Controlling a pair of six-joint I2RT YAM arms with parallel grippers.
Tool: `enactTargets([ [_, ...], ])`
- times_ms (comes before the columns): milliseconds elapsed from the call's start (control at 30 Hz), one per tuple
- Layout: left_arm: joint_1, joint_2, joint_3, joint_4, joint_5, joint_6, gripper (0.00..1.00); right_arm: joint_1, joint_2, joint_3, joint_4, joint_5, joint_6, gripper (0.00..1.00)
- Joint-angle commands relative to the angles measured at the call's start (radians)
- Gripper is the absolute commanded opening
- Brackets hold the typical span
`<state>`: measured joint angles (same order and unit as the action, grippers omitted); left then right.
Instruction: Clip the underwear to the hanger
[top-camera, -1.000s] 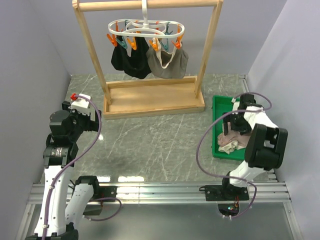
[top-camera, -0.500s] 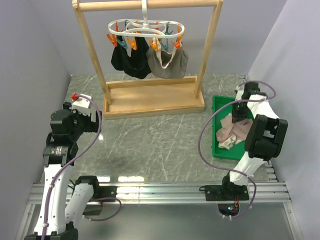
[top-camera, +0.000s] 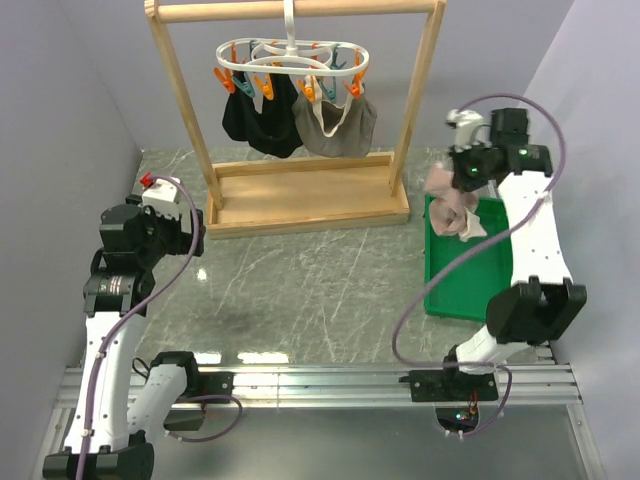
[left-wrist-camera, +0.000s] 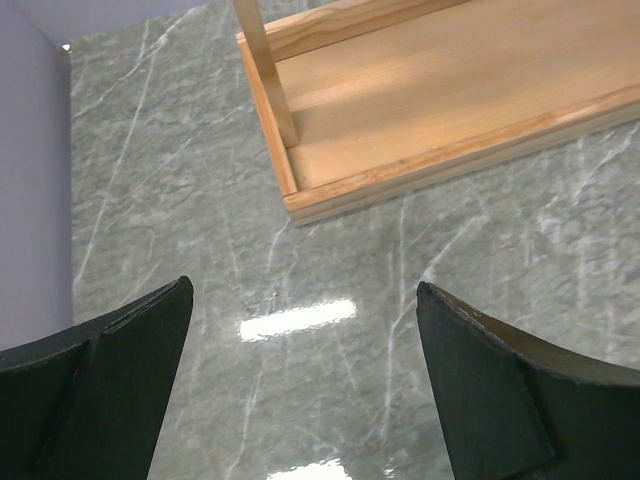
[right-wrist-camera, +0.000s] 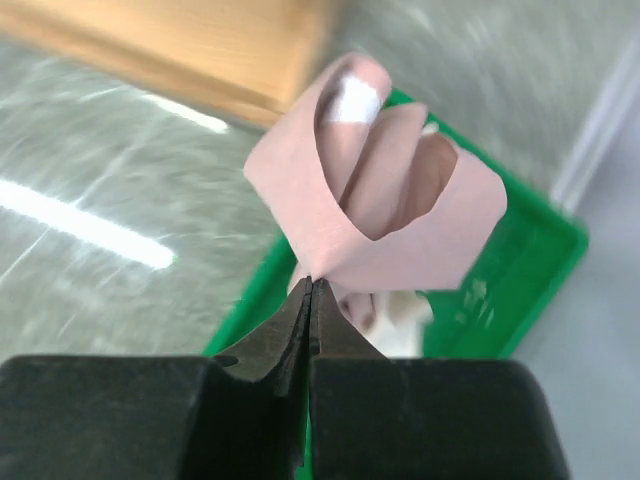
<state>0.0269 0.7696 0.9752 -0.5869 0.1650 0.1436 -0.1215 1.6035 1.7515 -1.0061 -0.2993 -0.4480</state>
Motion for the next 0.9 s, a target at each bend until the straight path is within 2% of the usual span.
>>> enactTargets([
  [0,0.004,0.037,0.083,-0.016,0.051,-0.058,0.99,0.203,-0.160,0.014,-0.074,-0.029,-0.159,0.00],
  [67,0.004,0.060,0.112,-0.030,0.089,-0.081,0.99,0.355,-0.236,-0.073,-0.040,-0.011,-0.187,0.00],
  [200,0.004,0.088,0.148,-0.051,0.145,-0.095,0.99,0.555,-0.316,-0.294,0.024,0.002,-0.184,0.00],
  [267,0.004,0.096,0.155,-0.063,0.172,-0.079,0.99,0.708,-0.341,-0.469,0.076,0.052,-0.186,0.50],
  [333,0.004,0.105,0.163,-0.088,0.223,-0.059,0.99,0.819,-0.344,-0.591,0.109,0.141,-0.157,0.84],
  [500,0.005,0.140,0.163,-0.159,0.347,0.085,0.99,0.815,-0.402,-0.691,0.202,0.152,-0.063,0.85],
  [600,0.002,0.184,0.157,-0.237,0.494,0.209,0.99,0.771,-0.401,-0.724,0.215,0.154,-0.014,0.82],
  [700,-0.005,0.227,0.110,-0.183,0.539,0.197,0.99,0.688,-0.358,-0.733,0.244,0.131,0.044,0.78],
  [767,-0.019,0.247,0.076,-0.090,0.548,0.151,0.94,0.640,-0.324,-0.713,0.258,0.109,0.094,0.76],
  [833,-0.095,0.264,0.013,-0.012,0.532,0.105,0.91,0.585,-0.272,-0.675,0.256,0.063,0.123,0.73],
  [867,-0.125,0.275,-0.022,0.037,0.480,0.052,0.91,0.574,-0.242,-0.664,0.256,0.051,0.149,0.72],
])
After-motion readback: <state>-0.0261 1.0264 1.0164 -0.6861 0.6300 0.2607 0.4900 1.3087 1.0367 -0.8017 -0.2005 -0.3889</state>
